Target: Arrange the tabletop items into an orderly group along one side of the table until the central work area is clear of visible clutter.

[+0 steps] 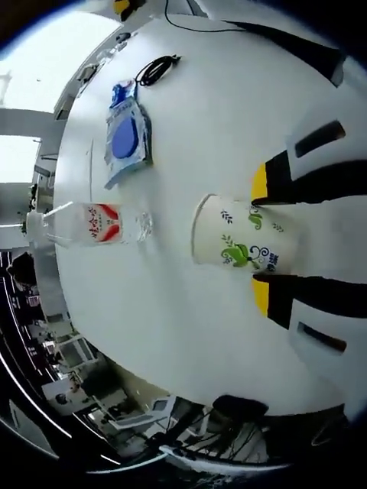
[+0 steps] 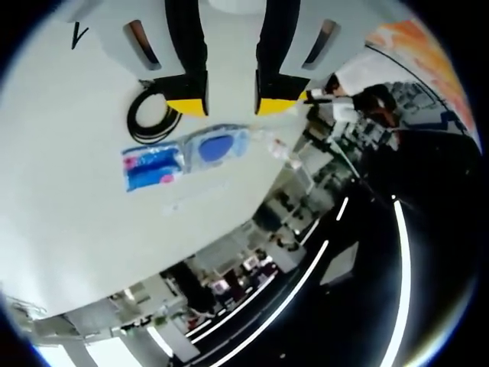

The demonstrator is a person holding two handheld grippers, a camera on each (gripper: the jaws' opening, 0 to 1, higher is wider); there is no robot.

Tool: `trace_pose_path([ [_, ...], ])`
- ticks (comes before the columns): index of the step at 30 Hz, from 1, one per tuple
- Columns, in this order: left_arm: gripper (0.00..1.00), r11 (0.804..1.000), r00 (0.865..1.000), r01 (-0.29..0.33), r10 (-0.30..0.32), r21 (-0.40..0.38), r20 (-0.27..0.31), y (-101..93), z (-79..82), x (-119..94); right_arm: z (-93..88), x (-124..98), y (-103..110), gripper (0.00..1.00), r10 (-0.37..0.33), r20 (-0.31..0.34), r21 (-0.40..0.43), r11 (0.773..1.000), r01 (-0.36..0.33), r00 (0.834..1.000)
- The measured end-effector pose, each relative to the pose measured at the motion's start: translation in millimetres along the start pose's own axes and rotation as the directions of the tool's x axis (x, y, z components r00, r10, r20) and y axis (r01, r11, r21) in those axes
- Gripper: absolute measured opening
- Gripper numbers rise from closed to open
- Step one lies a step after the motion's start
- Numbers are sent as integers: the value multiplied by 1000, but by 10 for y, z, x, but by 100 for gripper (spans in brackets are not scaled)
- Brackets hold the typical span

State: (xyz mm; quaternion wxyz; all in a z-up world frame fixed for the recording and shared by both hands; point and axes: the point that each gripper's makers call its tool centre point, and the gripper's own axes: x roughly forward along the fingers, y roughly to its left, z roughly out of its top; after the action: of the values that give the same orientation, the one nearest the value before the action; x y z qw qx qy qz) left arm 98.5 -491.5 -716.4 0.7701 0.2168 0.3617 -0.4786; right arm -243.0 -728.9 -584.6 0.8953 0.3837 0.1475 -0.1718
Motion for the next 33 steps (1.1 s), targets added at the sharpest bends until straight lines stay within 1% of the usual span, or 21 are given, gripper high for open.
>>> trace_pose_path([
  [3,33,995,997,32,-25,-92,74,-77,102,-51,4,5,2,21,0,2,2,1000,0,1000],
  [6,33,996,995,35,-27,-81,93,-110,137,-98,-1,11,17,21,6,0,5,1000,-6,1000],
  [7,33,995,993,45,-34,-94,114,-141,178,-122,-2,12,24,21,8,0,4,1000,-8,1000],
  [9,32,986,984,78,-51,-149,173,-196,287,-165,-10,10,38,21,11,-2,0,1000,-11,1000],
  [10,32,977,974,109,-68,-182,216,-256,373,-210,-13,10,38,21,12,-2,-1,1000,-12,1000],
  [12,32,976,965,141,-98,-164,244,-364,454,-262,-23,12,44,21,15,-3,3,1000,-15,1000],
  [14,32,972,944,190,-144,-136,295,-552,588,-326,-33,19,49,22,21,-5,9,1000,-21,1000],
  [15,32,963,928,235,-183,-130,326,-695,674,-369,-39,24,56,22,25,-8,11,1000,-25,1000],
  [17,32,953,907,277,-218,-122,360,-858,780,-420,-53,38,78,22,35,-13,12,999,-35,999],
  [18,32,942,885,316,-250,-111,393,-992,874,-466,-61,47,100,23,42,-16,10,999,-42,999],
  [20,32,926,850,367,-297,-87,435,-1178,998,-538,-72,61,141,23,54,-21,5,999,-54,998],
  [21,32,915,829,397,-321,-78,458,-1265,1066,-569,-75,65,157,24,59,-22,3,998,-59,998],
  [22,32,886,802,458,-379,-68,462,-1441,1116,-616,-80,71,183,24,68,-24,1,998,-68,997],
  [23,32,872,789,486,-410,-57,457,-1547,1138,-639,-84,75,199,24,73,-26,-1,997,-73,997],
  [24,32,871,773,491,-428,-13,468,-1661,1196,-672,-87,77,212,25,78,-27,-3,997,-78,997],
  [26,32,847,741,530,-484,39,466,-1880,1260,-737,-69,80,245,25,93,-16,-6,996,-93,996],
  [27,32,840,727,539,-497,55,473,-1948,1295,-765,-60,78,268,26,103,-13,-8,995,-103,995],
  [29,32,810,685,584,-531,59,499,-2101,1379,-848,-52,78,293,26,114,-12,-18,993,-114,993],
  [30,32,792,661,608,-544,54,517,-2169,1427,-894,-48,79,301,26,119,-11,-22,993,-119,993],
  [31,32,781,645,622,-552,56,528,-2212,1458,-928,-44,82,315,27,125,-10,-25,992,-125,992],
  [33,32,748,606,662,-573,48,552,-2312,1520,-1010,-12,89,361,28,150,7,-30,988,-149,989],
])
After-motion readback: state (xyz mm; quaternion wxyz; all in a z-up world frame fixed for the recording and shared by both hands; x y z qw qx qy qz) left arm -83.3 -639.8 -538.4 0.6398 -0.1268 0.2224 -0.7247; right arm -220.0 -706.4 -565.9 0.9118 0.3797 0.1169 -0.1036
